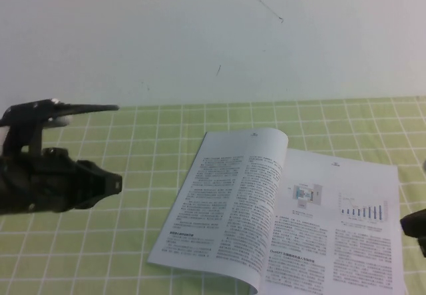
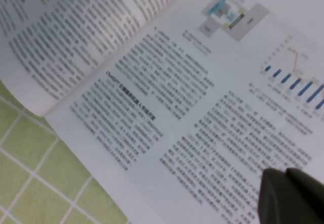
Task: Close book
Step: 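Close the open booklet and leave it lying on the table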
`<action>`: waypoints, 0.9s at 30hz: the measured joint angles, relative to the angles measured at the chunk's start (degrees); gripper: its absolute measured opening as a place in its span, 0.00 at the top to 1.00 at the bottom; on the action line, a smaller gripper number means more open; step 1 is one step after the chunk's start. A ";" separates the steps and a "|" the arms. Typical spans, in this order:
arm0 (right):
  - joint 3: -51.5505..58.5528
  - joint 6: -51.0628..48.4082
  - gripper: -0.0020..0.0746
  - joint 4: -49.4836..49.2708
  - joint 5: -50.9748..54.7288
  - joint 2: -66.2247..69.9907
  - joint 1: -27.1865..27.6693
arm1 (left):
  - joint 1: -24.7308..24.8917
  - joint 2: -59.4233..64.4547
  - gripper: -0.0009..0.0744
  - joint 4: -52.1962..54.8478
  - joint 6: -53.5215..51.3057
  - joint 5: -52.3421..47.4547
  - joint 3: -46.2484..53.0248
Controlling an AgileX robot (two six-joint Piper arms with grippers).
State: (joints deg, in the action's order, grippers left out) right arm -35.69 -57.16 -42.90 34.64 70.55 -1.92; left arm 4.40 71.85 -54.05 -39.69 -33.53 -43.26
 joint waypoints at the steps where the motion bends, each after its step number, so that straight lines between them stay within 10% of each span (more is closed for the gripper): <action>1: -0.11 -0.17 0.98 -0.04 -1.31 2.52 -1.22 | 0.61 1.89 0.99 0.24 -0.40 0.37 -1.82; 27: -9.60 -1.06 0.98 0.44 -9.64 33.15 -10.09 | 14.97 38.96 0.99 13.69 3.02 21.94 -19.30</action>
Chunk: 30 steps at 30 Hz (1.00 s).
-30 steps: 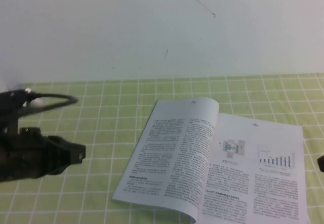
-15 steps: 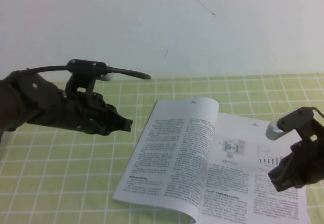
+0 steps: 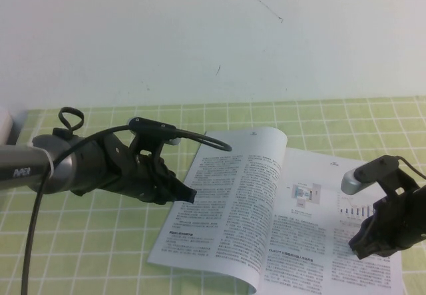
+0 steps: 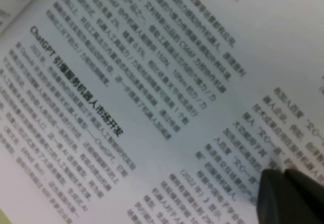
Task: Close book
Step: 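Close the open booklet and leave it lying on the table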
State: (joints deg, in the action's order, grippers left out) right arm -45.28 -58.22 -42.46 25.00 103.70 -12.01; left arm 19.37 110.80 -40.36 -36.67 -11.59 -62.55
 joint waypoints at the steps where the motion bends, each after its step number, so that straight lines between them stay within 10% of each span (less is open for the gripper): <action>1: 0.00 0.00 0.98 0.00 0.00 0.00 0.00 | 0.04 0.55 0.99 0.00 0.00 0.08 0.00; 12: 0.00 0.00 0.98 0.00 0.22 0.09 0.00 | 0.96 1.09 0.99 -1.94 -0.91 -2.71 -0.59; 30: 0.00 0.00 0.98 -0.22 -0.18 0.09 0.00 | 17.45 1.32 0.99 -17.89 -8.60 -15.36 -5.33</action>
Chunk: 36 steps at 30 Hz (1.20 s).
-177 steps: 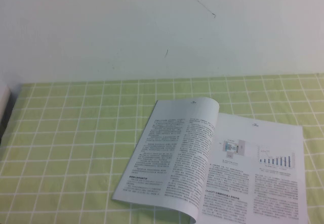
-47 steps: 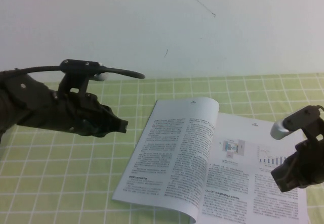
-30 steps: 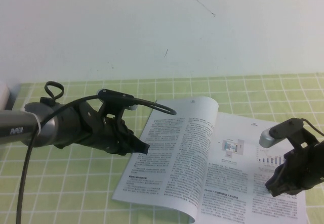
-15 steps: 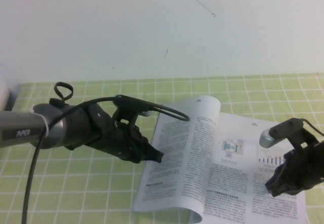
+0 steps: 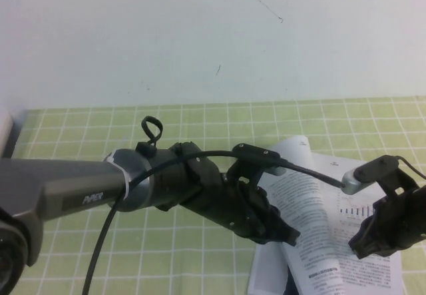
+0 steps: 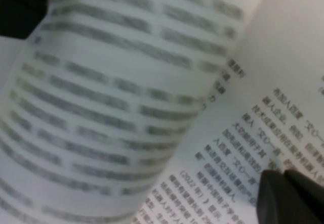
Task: Close book
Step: 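Close the open booklet and leave it lying on the table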
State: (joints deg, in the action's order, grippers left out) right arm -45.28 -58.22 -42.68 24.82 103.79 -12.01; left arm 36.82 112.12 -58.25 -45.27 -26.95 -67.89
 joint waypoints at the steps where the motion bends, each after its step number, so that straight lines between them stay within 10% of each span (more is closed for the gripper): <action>1: 0.00 0.00 0.98 0.23 -0.09 -0.13 0.00 | 0.26 0.00 0.99 -0.45 -0.26 -0.20 -0.74; 12: 0.12 2.45 0.98 11.44 -3.35 -9.25 -0.22 | 0.35 -9.01 0.99 7.64 1.85 2.03 -2.35; 25: 0.12 27.57 0.98 47.05 6.70 -29.00 -0.22 | 0.35 -26.20 0.99 78.56 58.38 -18.32 -2.35; 36: 3.03 50.66 0.98 54.46 9.94 -50.36 -0.22 | 0.35 -46.07 0.99 88.41 73.63 -12.82 5.54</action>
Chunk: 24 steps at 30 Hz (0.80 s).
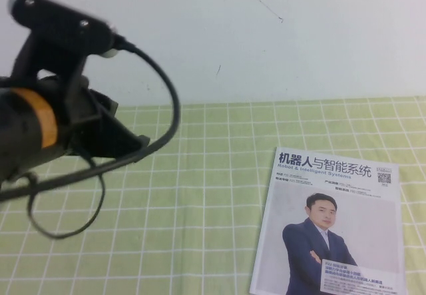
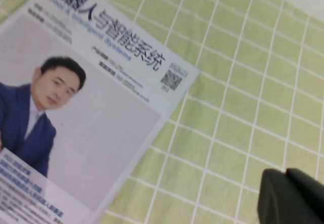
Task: Close book
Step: 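Close the open booklet and leave it lying on the table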
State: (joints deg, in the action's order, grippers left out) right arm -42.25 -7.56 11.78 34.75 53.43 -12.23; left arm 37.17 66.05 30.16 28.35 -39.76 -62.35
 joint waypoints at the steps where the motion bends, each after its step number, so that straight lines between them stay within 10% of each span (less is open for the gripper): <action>1: 0.91 0.14 0.98 -0.39 -0.35 -1.96 0.00 | 0.00 -2.27 0.99 0.00 0.59 2.37 2.24; 13: 17.12 0.25 0.98 -4.91 -1.13 -34.12 0.00 | 0.00 -23.09 0.99 0.24 1.54 25.13 28.47; 24: 23.25 0.35 0.98 -10.51 2.08 -50.62 0.00 | 0.00 -25.55 0.99 -0.35 3.66 27.22 31.71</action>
State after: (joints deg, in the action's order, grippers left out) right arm -19.00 -7.21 1.28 36.83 2.82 -12.23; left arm 37.17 40.50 29.81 32.01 -12.54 -30.64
